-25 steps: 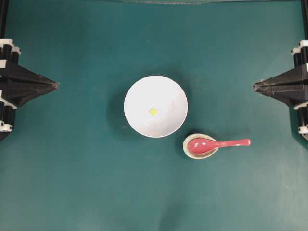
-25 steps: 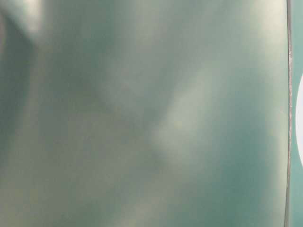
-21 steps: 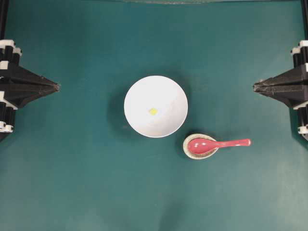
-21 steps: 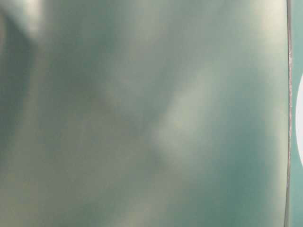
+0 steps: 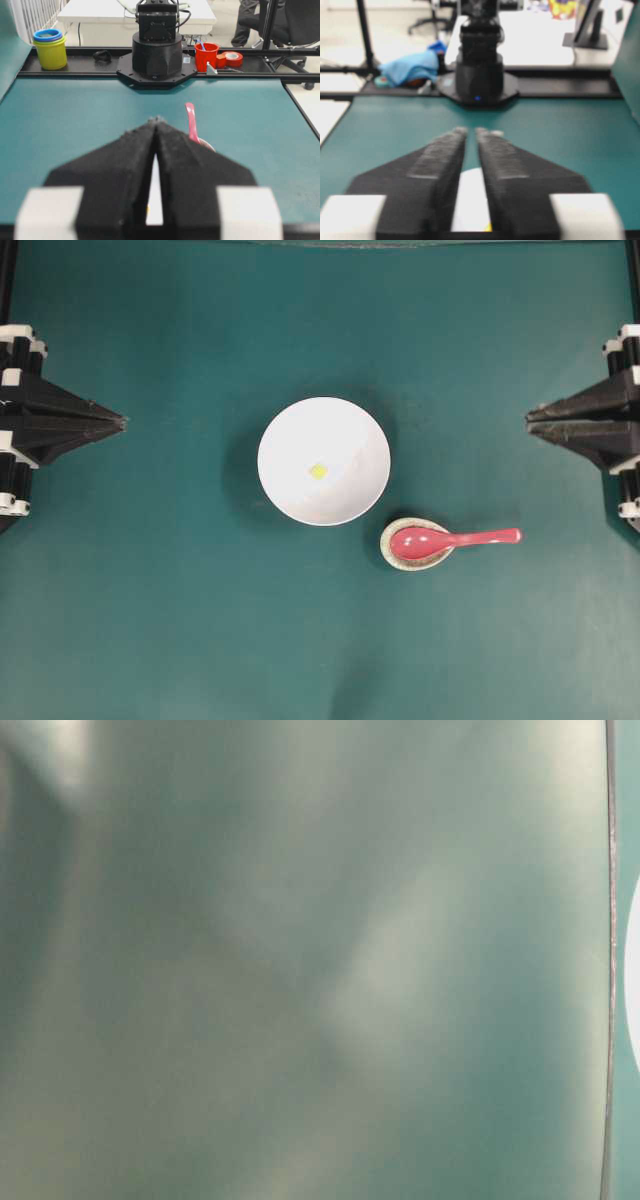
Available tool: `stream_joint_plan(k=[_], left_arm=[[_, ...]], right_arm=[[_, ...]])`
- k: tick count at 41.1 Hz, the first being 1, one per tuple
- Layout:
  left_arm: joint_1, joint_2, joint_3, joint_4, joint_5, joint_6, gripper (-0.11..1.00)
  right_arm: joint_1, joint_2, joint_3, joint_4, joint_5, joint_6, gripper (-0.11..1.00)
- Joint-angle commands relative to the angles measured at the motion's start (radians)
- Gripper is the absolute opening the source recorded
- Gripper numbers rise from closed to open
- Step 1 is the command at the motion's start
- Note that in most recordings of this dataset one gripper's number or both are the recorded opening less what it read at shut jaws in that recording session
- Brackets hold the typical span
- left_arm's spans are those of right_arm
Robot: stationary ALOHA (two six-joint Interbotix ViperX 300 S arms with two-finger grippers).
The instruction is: Scoop the yellow hexagonal prism block from the bowl with a spoon using the right arm.
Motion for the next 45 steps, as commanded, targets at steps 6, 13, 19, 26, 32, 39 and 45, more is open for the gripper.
stream_joint_plan(k=[6, 13, 19, 26, 32, 39, 45], left_arm=[[0.002, 0.034, -0.020, 0.003, -0.026, -0.002, 0.00], [0.002, 0.057, -0.020, 0.003, -0.064, -0.002, 0.00], [0.002, 0.066, -0.018, 0.003, -0.089, -0.002, 0.00], [0.002, 0.063, -0.018, 0.003, -0.092, -0.002, 0.00], [0.002, 0.061, -0.018, 0.003, -0.092, -0.002, 0.00], [0.002, 0.060, -0.018, 0.003, -0.092, -0.002, 0.00], [0.002, 0.061, -0.018, 0.003, -0.092, -0.002, 0.00]], right_arm=[[0.002, 0.028, -0.008, 0.000, 0.005, 0.000, 0.53], [0.002, 0.074, 0.002, 0.000, -0.009, 0.003, 0.51], [0.009, 0.133, 0.018, 0.005, -0.048, 0.008, 0.51], [0.035, 0.233, 0.067, 0.020, -0.172, 0.015, 0.51], [0.074, 0.333, 0.112, 0.051, -0.305, 0.023, 0.51], [0.127, 0.483, 0.155, 0.074, -0.482, 0.060, 0.51], [0.172, 0.618, 0.173, 0.091, -0.627, 0.091, 0.51]])
